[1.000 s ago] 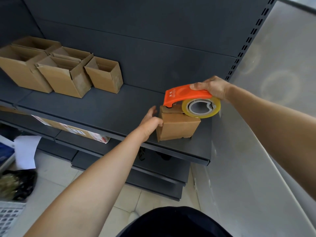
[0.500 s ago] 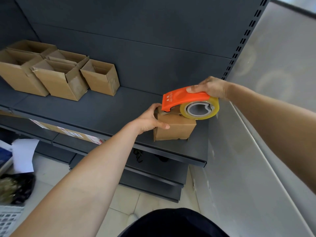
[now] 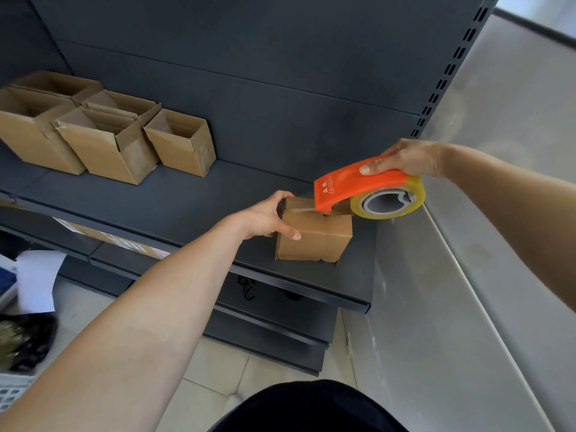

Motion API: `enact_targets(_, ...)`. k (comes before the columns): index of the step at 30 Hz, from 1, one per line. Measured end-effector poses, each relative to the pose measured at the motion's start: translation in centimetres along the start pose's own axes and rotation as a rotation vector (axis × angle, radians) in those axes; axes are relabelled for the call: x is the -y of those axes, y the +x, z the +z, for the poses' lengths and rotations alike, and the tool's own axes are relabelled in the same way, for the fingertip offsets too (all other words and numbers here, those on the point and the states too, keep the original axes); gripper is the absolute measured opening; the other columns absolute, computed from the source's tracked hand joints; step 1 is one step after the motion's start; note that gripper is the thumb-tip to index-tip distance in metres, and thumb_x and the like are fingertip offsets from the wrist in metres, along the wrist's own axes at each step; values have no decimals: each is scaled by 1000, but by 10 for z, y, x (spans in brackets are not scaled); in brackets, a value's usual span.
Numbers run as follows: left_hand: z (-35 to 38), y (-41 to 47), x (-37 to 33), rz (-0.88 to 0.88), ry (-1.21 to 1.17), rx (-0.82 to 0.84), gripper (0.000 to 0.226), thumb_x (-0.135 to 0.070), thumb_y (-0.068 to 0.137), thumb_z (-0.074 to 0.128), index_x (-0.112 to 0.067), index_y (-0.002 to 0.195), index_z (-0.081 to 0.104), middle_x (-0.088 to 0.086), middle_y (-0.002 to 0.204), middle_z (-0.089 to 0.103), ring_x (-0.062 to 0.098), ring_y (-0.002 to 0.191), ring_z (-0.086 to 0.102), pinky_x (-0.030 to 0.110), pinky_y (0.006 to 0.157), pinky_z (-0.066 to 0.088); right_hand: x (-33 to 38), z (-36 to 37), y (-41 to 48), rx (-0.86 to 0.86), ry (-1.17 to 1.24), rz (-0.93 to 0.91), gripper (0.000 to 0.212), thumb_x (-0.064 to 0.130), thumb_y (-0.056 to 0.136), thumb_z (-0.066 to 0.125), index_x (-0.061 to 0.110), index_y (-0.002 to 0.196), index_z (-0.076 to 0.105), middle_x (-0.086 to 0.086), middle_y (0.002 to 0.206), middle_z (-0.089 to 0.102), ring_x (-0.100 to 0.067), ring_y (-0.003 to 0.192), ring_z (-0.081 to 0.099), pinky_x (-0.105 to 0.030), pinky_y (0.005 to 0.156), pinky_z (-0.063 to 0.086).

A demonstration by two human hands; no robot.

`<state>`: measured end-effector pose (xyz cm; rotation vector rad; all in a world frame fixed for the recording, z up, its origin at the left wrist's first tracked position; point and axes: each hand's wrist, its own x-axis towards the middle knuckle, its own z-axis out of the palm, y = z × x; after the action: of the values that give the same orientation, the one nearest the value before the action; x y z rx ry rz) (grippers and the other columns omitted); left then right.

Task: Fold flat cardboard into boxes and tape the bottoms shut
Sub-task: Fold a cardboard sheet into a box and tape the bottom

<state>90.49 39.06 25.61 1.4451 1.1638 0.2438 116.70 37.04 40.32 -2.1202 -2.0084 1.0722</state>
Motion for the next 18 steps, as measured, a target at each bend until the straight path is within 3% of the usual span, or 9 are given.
enact_targets(2, -1, 1, -1, -1, 26, 1, 88, -15, 66, 86, -38, 133, 33, -2, 130, 48, 21, 115, 52, 41, 96, 48, -4, -2, -2, 6, -9, 0, 64, 72, 54, 62, 22, 93, 66, -3, 96, 72, -22, 88, 68, -40, 92, 51)
enact_targets(5, -5, 1, -4, -6, 58, -3, 90, -15, 66, 86, -36, 136, 33, -2, 132, 44, 21, 114, 51, 37, 92, 48, -13, -10, -3, -1, -17, 13, 98, 89, 27, 64, 19, 95, 69, -3, 92, 74, -24, 86, 70, -41, 90, 52)
enact_targets(7, -9, 2, -5, -10, 85, -3, 90, -16, 65, 86, -36, 136, 34, -2, 131, 43, 21, 113, 52, 38, 93, 48, -20, -18, -4, 4, -4, 25, 111, 91, 15, 64, 16, 96, 70, -3, 89, 75, -25, 84, 71, -40, 88, 53)
enact_targets(18, -41, 1, -5, -29, 226, -24, 82, -15, 61, 85, -40, 125, 40, -4, 120, 52, 18, 106, 57, 44, 94, 51, -62, -42, -21, -15, 44, 55, 113, 87, 13, 68, 8, 94, 71, -7, 81, 76, -27, 76, 72, -35, 75, 53)
